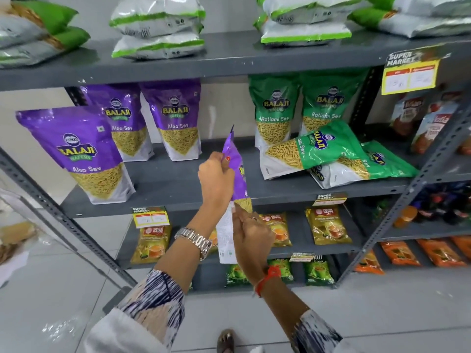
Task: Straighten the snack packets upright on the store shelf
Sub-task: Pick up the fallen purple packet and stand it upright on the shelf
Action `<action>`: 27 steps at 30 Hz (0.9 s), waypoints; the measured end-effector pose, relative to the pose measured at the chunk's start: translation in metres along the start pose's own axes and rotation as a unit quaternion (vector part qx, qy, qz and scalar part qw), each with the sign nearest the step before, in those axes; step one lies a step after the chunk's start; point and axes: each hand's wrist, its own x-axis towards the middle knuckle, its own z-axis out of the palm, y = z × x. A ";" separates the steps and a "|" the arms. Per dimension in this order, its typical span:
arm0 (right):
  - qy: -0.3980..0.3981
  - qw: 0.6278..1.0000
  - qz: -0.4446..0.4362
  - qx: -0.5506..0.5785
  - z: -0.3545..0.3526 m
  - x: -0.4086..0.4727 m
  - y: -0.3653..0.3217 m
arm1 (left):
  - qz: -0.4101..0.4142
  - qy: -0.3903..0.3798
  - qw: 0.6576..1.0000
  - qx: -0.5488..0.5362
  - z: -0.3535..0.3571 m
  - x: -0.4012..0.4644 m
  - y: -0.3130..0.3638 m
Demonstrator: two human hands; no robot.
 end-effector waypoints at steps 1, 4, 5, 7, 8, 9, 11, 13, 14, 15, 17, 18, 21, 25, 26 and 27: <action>-0.009 0.999 -0.005 0.049 -0.003 0.000 0.006 | 0.006 0.011 0.999 -0.034 -0.003 -0.002 -0.002; -0.016 0.966 0.134 0.222 -0.007 0.007 0.028 | 0.036 0.046 0.993 -0.104 -0.017 -0.002 -0.006; -0.014 0.942 0.195 0.272 -0.006 0.015 0.037 | 0.050 0.053 0.991 -0.115 -0.022 -0.001 -0.006; -0.047 0.891 0.286 0.350 -0.003 0.038 0.053 | 0.076 0.050 0.985 -0.149 -0.030 0.003 -0.007; -0.086 0.870 0.313 0.371 -0.003 0.051 0.058 | 0.081 0.039 0.981 -0.172 -0.032 0.005 -0.006; -0.133 0.853 0.326 0.385 -0.002 0.063 0.063 | 0.082 0.023 0.977 -0.197 -0.035 0.007 -0.004; -0.227 0.818 0.313 0.425 -0.001 0.078 0.071 | 0.086 -0.018 0.965 -0.246 -0.042 0.013 -0.002; -0.300 0.776 0.294 0.471 -0.001 0.083 0.072 | 0.094 -0.053 0.955 -0.275 -0.047 0.021 -0.003; -0.317 0.761 0.293 0.485 -0.001 0.082 0.071 | 0.094 -0.063 0.954 -0.278 -0.050 0.025 -0.005; -0.317 0.758 0.294 0.488 -0.001 0.081 0.069 | 0.091 -0.067 0.953 -0.279 -0.052 0.028 -0.008; -0.294 0.764 0.292 0.495 -0.002 0.079 0.063 | 0.074 -0.058 0.952 -0.291 -0.056 0.034 -0.015; -0.281 0.765 0.293 0.500 -0.003 0.080 0.059 | 0.061 -0.048 0.950 -0.304 -0.058 0.037 -0.018; -0.272 0.777 0.272 0.499 -0.010 0.087 0.048 | 0.018 -0.014 0.936 -0.350 -0.066 0.040 -0.024; -0.261 0.782 0.269 0.498 -0.012 0.104 0.030 | -0.077 0.000 0.883 -0.463 -0.077 0.049 -0.025; -0.256 0.777 0.279 0.503 -0.011 0.106 0.026 | -0.096 -0.013 0.876 -0.472 -0.079 0.052 -0.025; -0.251 0.769 0.292 0.511 -0.010 0.108 0.023 | -0.110 -0.026 0.875 -0.471 -0.080 0.055 -0.025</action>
